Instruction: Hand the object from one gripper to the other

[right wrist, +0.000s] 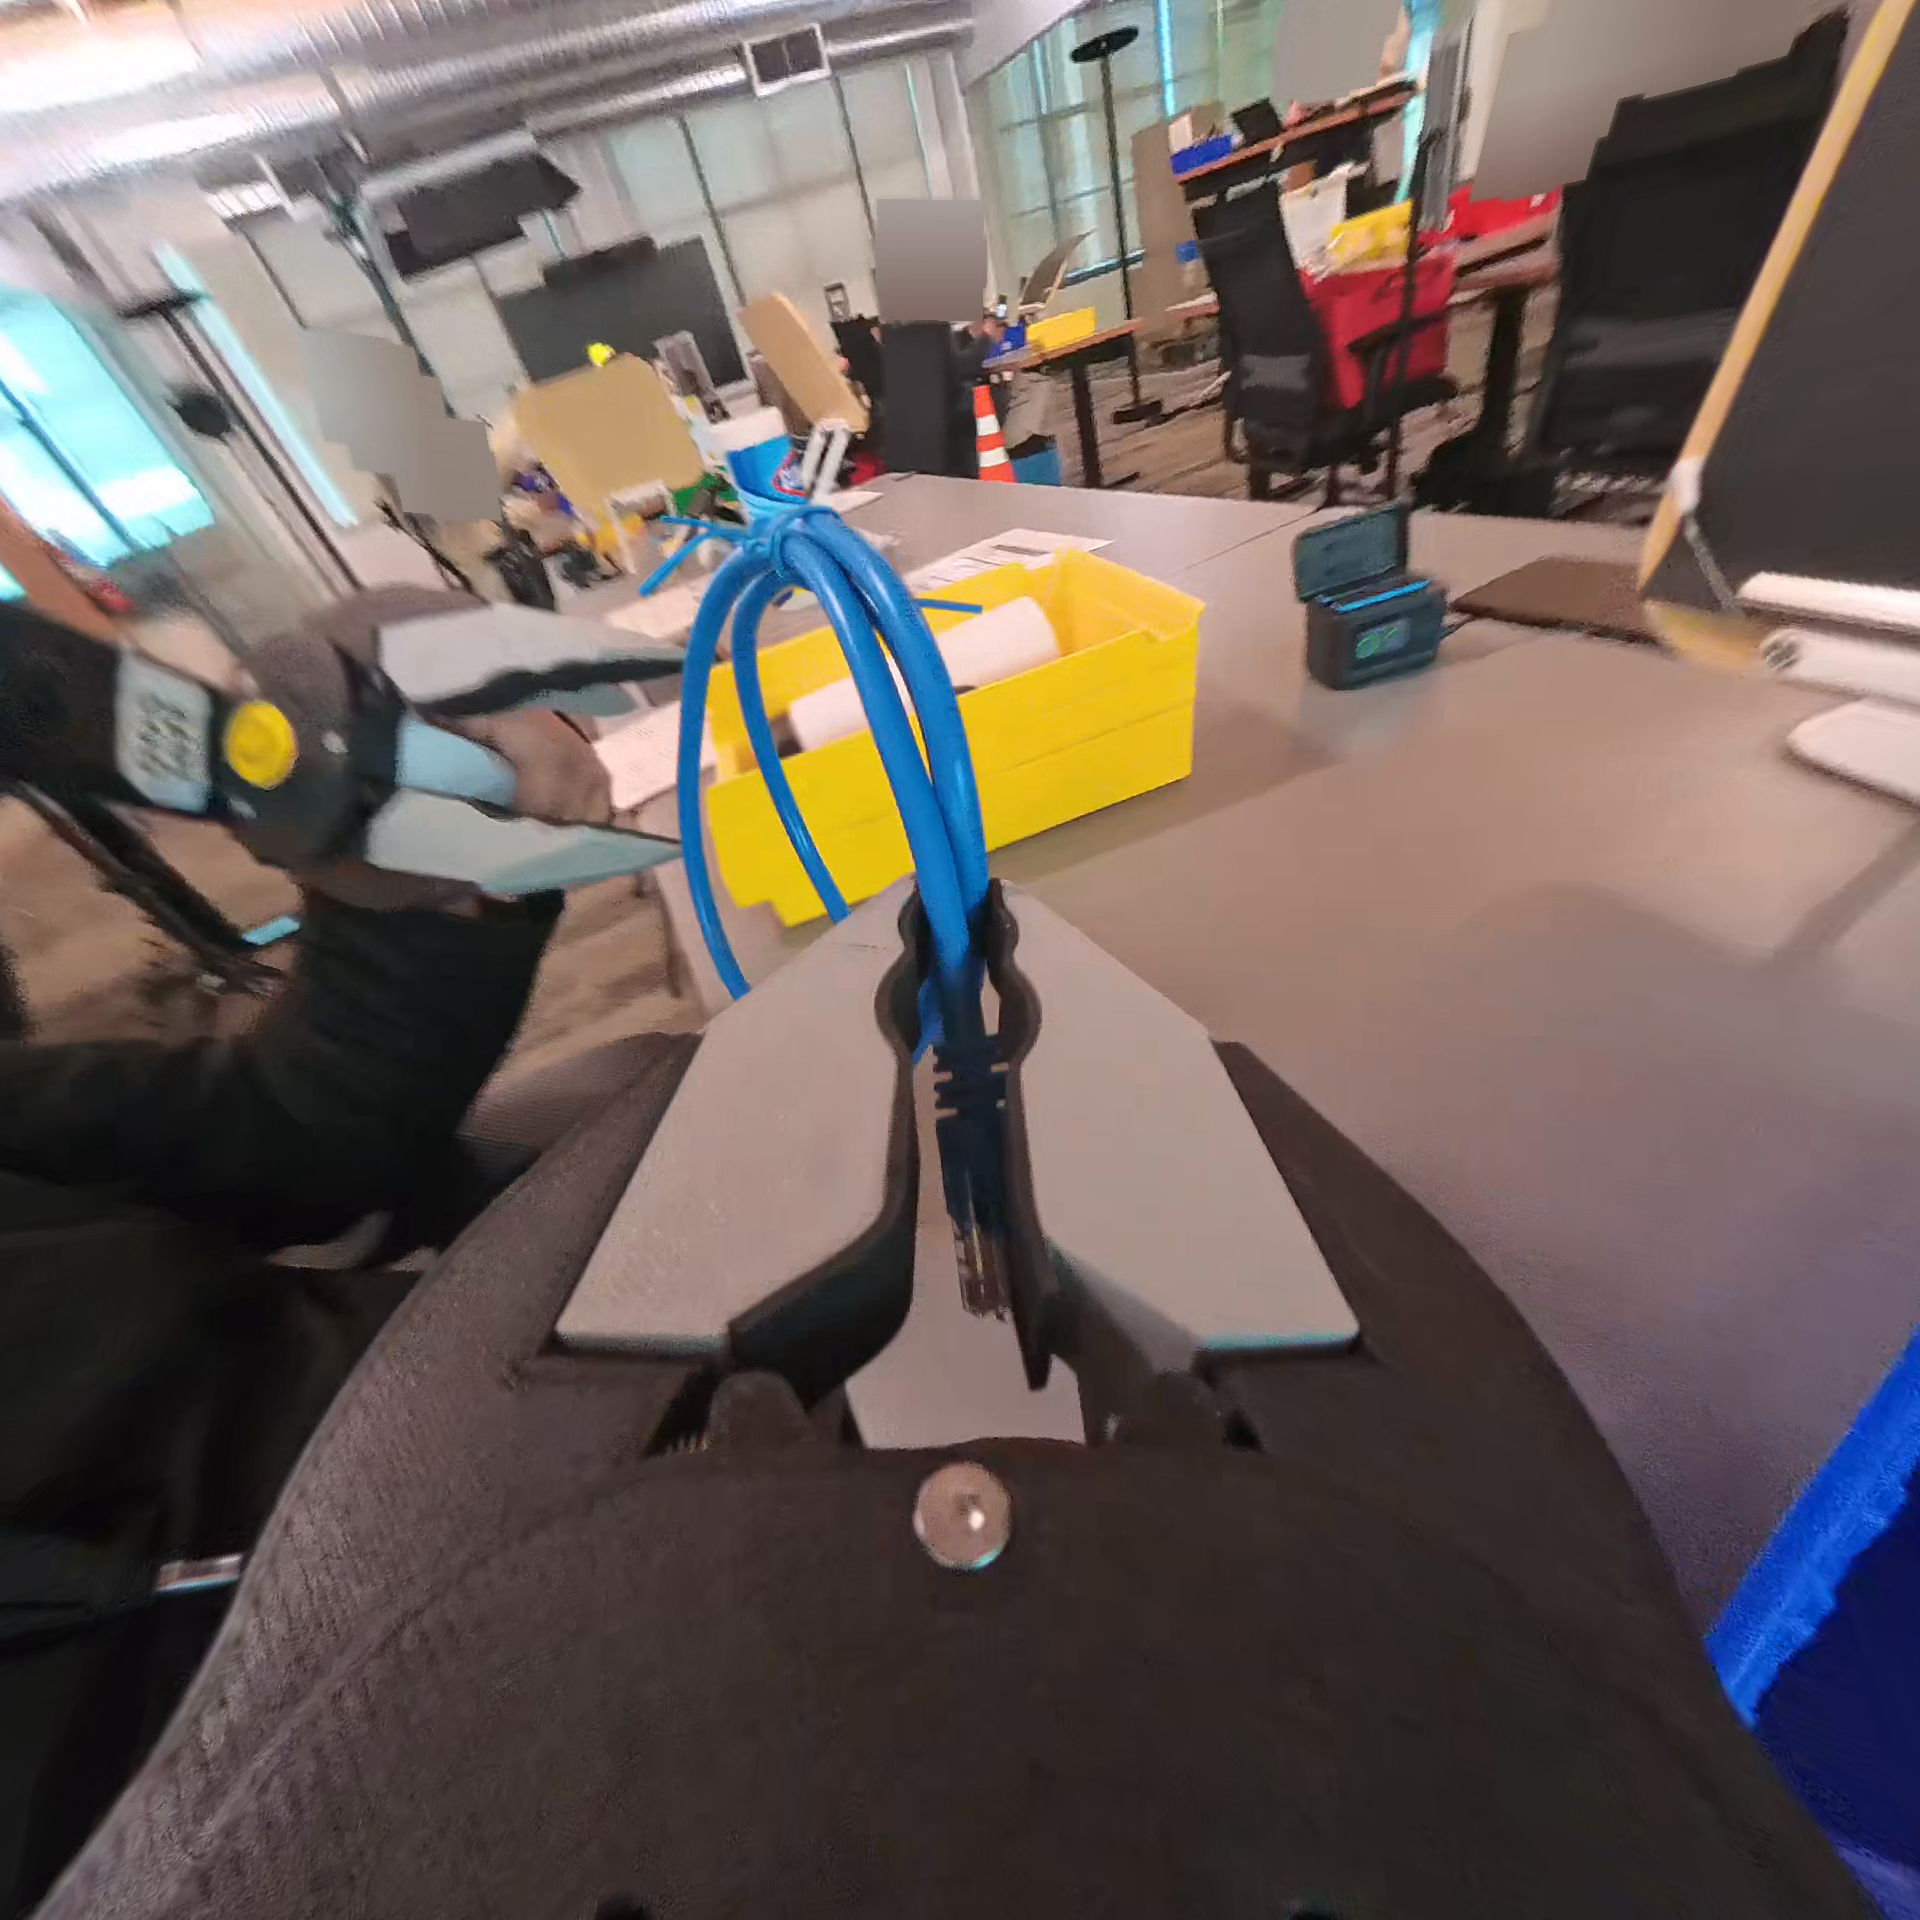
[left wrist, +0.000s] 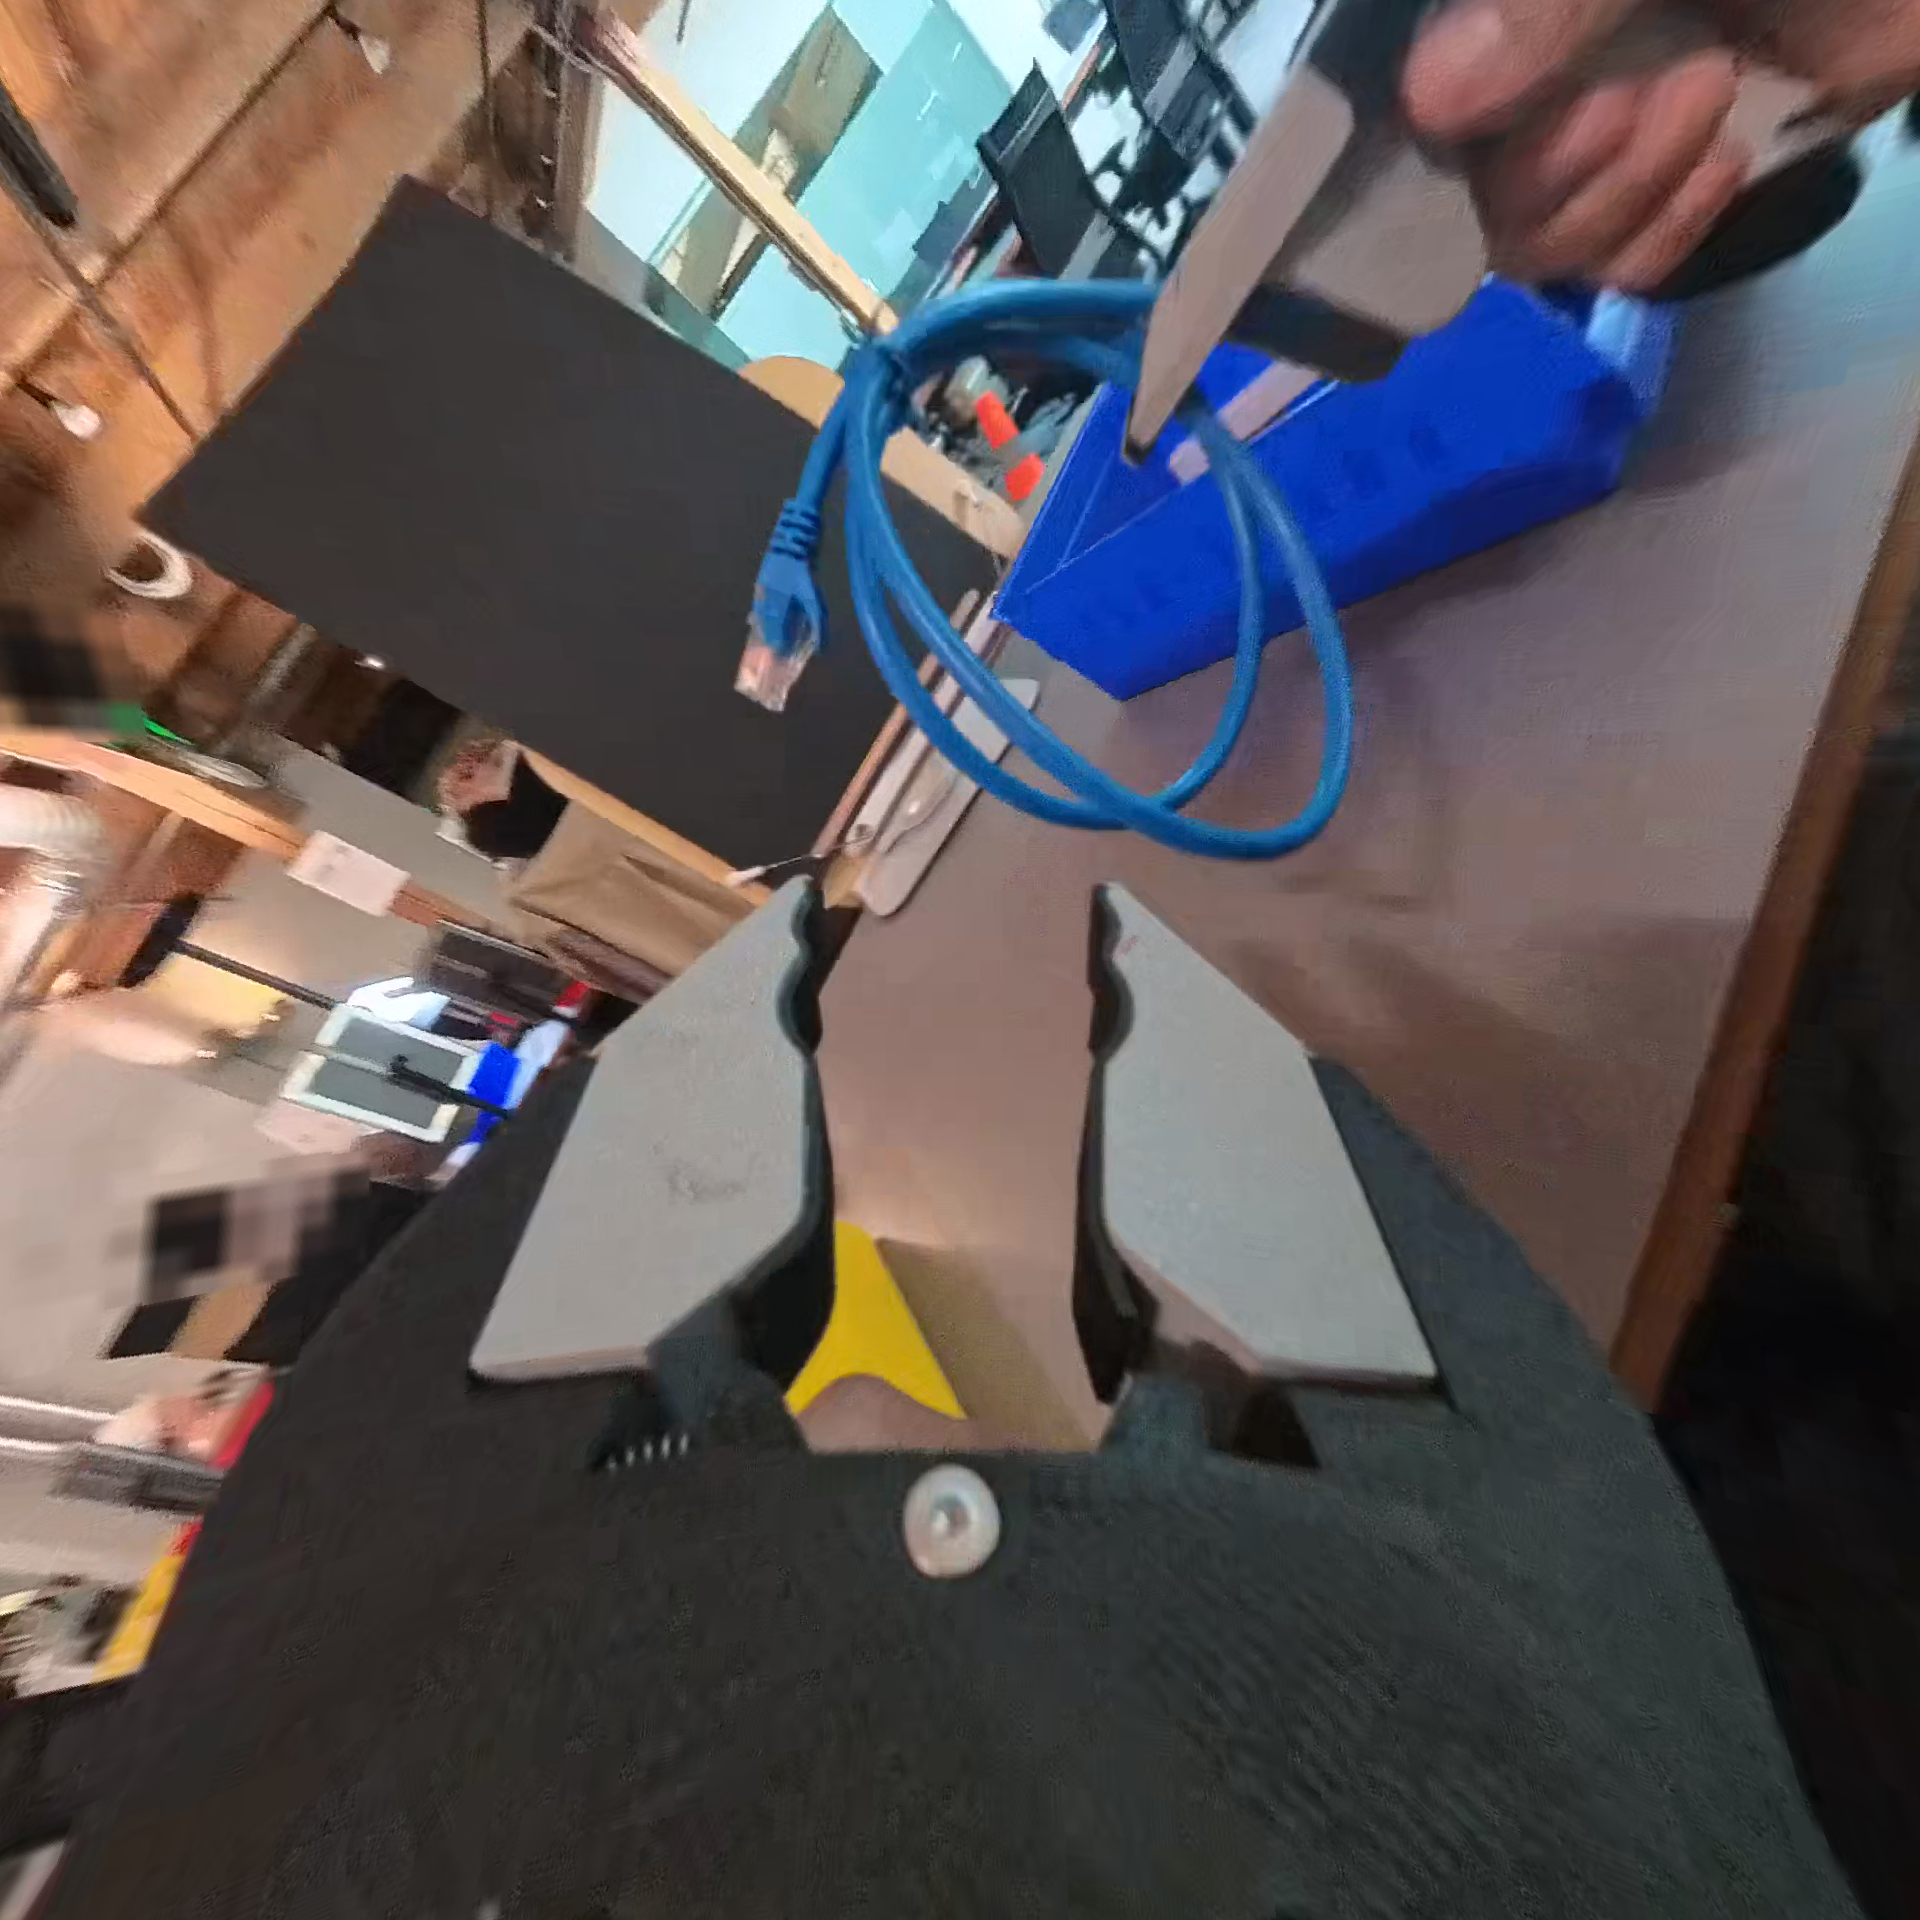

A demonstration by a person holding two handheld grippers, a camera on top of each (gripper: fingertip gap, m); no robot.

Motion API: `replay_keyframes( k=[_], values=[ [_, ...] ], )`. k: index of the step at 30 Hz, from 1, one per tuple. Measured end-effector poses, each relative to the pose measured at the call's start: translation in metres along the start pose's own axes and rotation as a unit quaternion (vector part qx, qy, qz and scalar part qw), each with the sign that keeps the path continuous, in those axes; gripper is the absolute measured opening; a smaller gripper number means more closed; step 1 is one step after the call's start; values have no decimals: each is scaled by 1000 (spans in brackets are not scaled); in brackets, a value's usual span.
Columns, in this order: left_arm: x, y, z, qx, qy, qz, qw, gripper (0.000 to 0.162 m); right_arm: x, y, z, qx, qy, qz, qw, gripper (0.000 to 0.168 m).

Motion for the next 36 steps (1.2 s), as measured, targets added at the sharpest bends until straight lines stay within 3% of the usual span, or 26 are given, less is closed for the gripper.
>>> replay_keyframes(
  k=[5,8,13,15,18,19,20,21,24,27,31,36],
  values=[
    [19,16,-5,167,-96,36,981,56,-13,0,0,95,-80,2,992,7],
    [23,4,-3,255,-193,7,947,63,-12,5,-5,129,-88,19,988,7],
    [23,-16,-24,337,-252,-63,905,67,0,13,-7,180,-113,41,976,7],
    [30,-15,-27,338,-247,-50,907,70,5,17,-4,190,-129,49,972,7],
    [31,-19,-37,347,-247,-68,902,62,15,23,3,194,-147,69,967,7],
    [32,-20,-42,354,-238,-70,902,55,18,26,2,196,-142,74,968,7],
    [32,-21,-45,360,-237,-76,899,32,20,27,-1,200,-136,72,968,7],
    [31,-25,-45,361,-247,-85,895,22,20,26,-2,206,-141,67,966,7],
    [31,-26,-44,357,-240,-83,899,22,18,26,-2,216,-161,64,961,8],
    [36,-14,-45,358,-211,-51,908,8,22,31,-4,206,-148,77,964,11],
    [35,-13,-39,251,-129,-51,958,3,18,33,3,173,-158,97,967,35],
    [23,-22,-30,130,-52,-85,986,3,-1,23,7,104,-127,88,983,53]
  ],
)
Point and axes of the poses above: each gripper's, where its closed fingertips meet, x out along the fingers, y out of its underside, z = x × y across the jaws, the point moved 1 cm from there along -x, back along the fingers, and after that the axes turned 13 degrees about z, right-handed, at the moved point
